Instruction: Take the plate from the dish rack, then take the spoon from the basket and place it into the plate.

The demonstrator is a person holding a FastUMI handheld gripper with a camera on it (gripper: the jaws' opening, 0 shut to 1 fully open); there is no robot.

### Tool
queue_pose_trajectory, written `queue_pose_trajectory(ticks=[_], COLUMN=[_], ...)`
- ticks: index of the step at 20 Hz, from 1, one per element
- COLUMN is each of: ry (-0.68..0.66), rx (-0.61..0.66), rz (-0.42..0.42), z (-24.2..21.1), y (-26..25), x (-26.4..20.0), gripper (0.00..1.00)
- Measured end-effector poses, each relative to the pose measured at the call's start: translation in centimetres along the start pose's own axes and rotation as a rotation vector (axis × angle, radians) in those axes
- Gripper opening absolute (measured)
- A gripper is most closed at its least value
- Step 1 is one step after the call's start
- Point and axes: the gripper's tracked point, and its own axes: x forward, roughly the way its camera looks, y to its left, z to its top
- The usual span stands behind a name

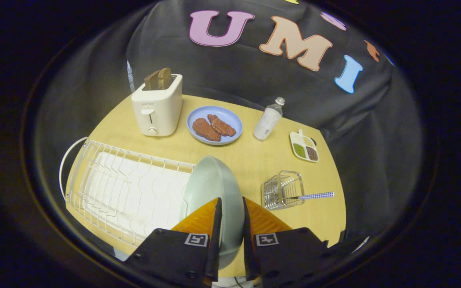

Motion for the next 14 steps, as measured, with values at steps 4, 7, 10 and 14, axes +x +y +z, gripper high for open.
queue_pose_trajectory(ticks=[4, 7, 10, 14], ry=[-0.01, -0.058, -0.075, -0.104], rx=[-0.016, -0.021, 0.037, 0.066], rz=[-0.022, -0.03, 0.032, 0.067], z=[1.2, 3.3, 4.2, 4.8], y=[0.7, 0.3, 0.5, -2.2], x=[-1.0, -2.6, -4.2, -5.9], gripper=[0.29, 0.26, 0.22, 0.22])
